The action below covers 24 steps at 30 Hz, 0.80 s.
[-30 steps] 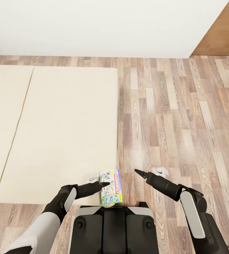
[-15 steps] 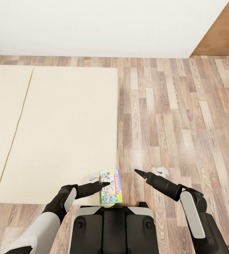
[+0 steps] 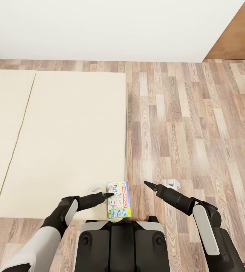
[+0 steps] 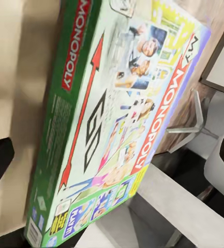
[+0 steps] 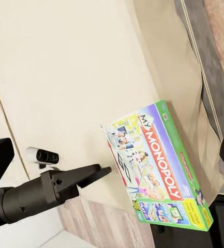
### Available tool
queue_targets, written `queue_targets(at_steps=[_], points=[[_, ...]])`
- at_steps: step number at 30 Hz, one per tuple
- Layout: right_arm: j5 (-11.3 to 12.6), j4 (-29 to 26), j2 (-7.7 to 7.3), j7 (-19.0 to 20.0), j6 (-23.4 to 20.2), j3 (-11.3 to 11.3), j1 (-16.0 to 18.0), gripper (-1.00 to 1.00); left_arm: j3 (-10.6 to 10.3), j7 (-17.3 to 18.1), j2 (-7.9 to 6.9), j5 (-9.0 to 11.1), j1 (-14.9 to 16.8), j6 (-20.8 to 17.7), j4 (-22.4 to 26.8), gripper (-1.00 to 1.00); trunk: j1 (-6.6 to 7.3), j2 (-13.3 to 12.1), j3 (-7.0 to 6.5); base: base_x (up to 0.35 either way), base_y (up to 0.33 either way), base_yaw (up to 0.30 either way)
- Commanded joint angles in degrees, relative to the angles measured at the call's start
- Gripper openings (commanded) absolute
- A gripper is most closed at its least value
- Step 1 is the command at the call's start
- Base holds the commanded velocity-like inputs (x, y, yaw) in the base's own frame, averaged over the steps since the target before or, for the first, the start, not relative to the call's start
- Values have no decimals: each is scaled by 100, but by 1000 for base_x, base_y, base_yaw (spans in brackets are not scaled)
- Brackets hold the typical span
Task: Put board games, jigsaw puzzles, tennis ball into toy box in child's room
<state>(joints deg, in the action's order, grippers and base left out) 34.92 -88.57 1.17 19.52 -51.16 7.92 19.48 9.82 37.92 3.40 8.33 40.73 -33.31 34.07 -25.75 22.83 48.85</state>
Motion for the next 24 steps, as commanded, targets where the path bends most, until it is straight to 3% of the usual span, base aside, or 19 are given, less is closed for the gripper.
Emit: queue_targets(at_steps=[1,18,24], points=[[-30,-2,6,43,-34,17,3,100,33,7,-32,14,1,-41,37,100,-3,8,6,0,0,0],[-30,-2,2,43,-34,17,3,100,72,56,-849,67,-3,-196,598,100,-3,8,6,0,0,0],[-30,-2,2,43,-34,82,3,100,86,64,-934,76,-4,-327,751,100,-3,8,6,-74,0,0]])
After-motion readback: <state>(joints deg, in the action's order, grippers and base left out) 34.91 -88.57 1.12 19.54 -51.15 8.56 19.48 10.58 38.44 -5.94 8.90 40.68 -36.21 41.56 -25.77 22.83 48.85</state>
